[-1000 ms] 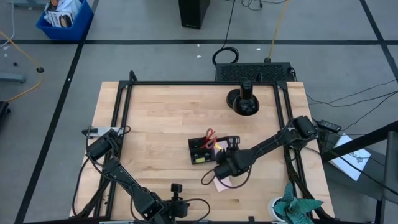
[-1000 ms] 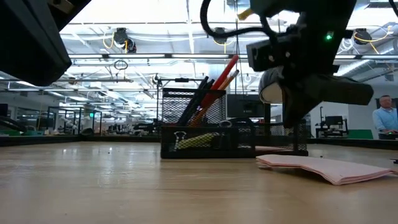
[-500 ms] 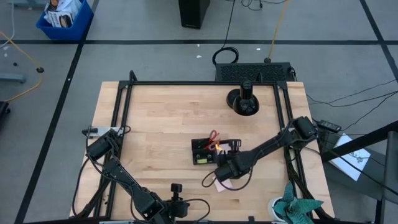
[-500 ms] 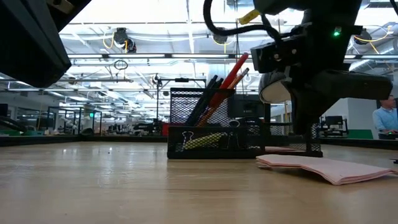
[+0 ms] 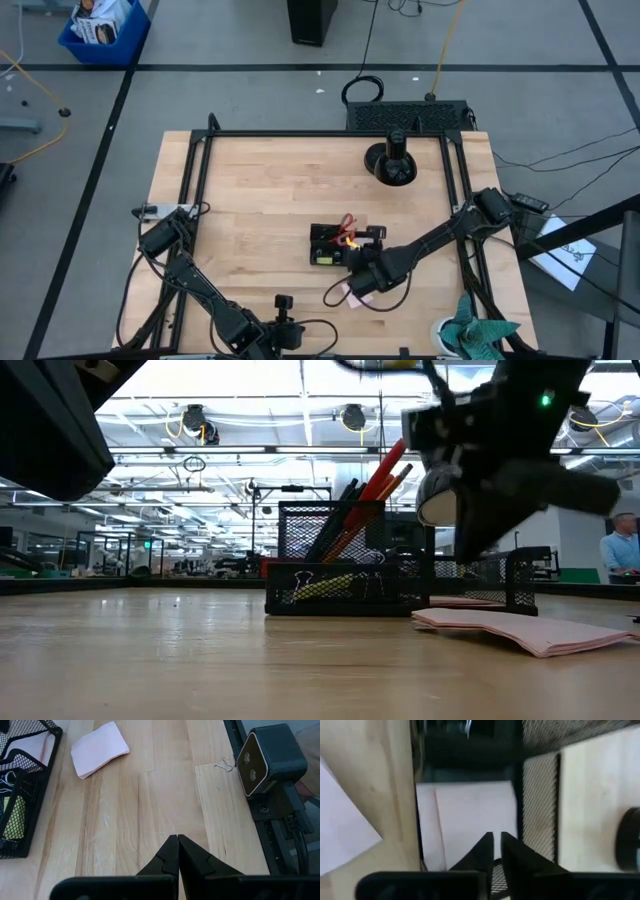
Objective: Pick and place office supplies into organizer
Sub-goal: Put the pink sticky notes into the black desk organizer
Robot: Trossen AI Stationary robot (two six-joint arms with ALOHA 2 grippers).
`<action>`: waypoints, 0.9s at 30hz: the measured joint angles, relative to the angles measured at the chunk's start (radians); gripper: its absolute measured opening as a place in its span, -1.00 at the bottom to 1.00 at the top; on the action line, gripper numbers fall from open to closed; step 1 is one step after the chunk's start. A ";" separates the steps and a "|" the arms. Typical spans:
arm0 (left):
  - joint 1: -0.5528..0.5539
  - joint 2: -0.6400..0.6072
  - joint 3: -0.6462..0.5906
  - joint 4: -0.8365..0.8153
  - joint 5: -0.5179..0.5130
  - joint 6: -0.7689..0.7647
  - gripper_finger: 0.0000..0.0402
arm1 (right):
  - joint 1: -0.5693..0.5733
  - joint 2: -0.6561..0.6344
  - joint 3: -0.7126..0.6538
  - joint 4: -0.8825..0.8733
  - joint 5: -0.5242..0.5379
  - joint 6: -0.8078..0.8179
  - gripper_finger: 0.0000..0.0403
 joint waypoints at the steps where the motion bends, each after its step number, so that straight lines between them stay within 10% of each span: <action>1: 0.000 0.000 0.000 0.000 0.000 0.000 -0.97 | 0.006 -0.010 0.004 -0.001 0.020 0.000 -0.85; 14: 0.007 0.019 0.001 0.142 0.068 0.070 -0.97 | 0.236 -0.096 0.021 0.277 0.064 -0.155 -0.20; 27: 0.038 0.050 0.001 0.211 -0.057 0.168 -0.97 | 0.305 0.063 0.020 0.338 0.151 -0.047 -0.37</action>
